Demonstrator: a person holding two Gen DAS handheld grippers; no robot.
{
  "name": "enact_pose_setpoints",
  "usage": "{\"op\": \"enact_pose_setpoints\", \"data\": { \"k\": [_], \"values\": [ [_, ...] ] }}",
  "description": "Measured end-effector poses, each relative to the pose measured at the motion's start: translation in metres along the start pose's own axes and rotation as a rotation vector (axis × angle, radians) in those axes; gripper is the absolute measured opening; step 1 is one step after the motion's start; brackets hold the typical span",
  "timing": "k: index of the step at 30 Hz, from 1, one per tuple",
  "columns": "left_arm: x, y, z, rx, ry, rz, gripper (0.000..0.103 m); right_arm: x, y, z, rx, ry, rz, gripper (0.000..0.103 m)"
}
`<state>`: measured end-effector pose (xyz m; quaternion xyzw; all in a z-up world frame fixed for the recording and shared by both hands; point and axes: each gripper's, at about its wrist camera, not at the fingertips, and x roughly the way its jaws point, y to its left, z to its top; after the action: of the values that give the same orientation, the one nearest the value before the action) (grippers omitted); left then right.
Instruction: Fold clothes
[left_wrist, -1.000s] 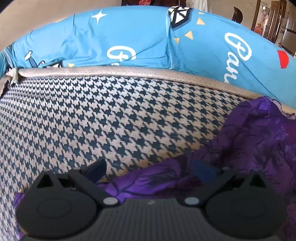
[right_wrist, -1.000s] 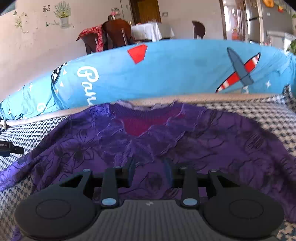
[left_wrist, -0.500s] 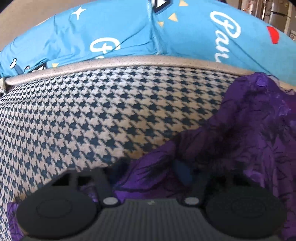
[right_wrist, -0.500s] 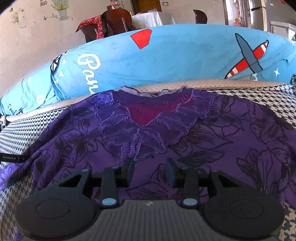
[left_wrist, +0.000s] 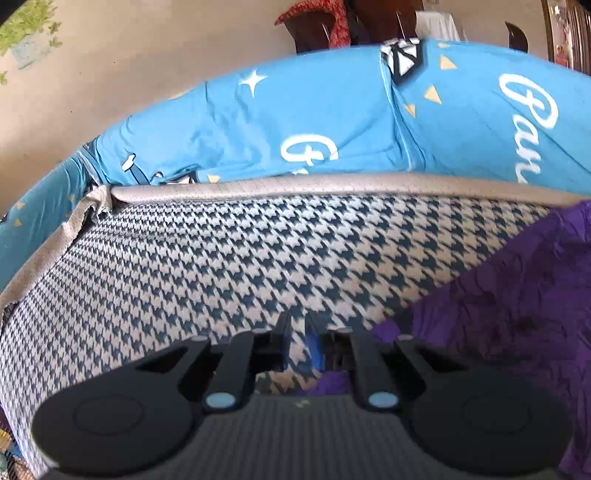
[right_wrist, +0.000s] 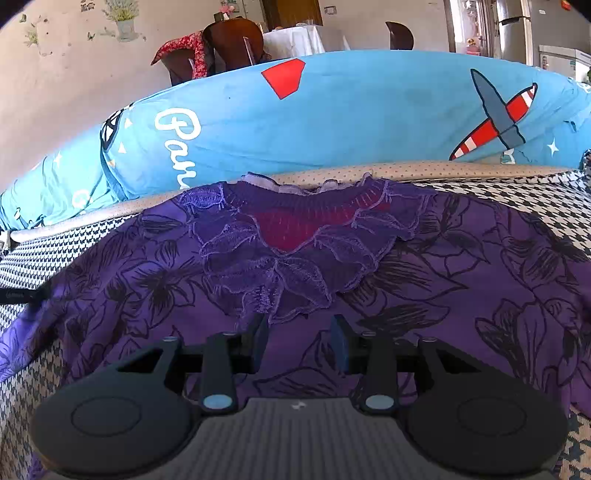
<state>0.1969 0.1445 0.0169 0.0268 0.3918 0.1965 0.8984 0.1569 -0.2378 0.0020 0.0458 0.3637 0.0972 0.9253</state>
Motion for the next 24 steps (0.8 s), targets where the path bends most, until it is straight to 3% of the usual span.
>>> {"op": "enact_pose_setpoints", "data": {
  "k": [4,8,13,19,24],
  "values": [
    [0.005,0.008,0.002,-0.075,0.065,-0.078,0.018,0.0,0.0,0.0,0.001,0.002,-0.002,0.037],
    [-0.001,0.005,0.005,-0.095,0.092,-0.174,0.033,0.001,0.001,0.0,0.003,0.015,0.025,0.037],
    [-0.013,-0.014,0.0,-0.04,0.084,-0.242,0.041,0.001,0.011,-0.004,-0.022,0.027,0.084,0.038],
    [-0.01,-0.044,-0.011,0.07,0.094,-0.243,0.047,0.001,0.023,-0.01,-0.07,0.06,0.139,0.041],
    [0.002,-0.047,-0.023,0.115,0.135,-0.2,0.055,0.002,0.023,-0.013,-0.085,0.084,0.149,0.045]
  ]
}}
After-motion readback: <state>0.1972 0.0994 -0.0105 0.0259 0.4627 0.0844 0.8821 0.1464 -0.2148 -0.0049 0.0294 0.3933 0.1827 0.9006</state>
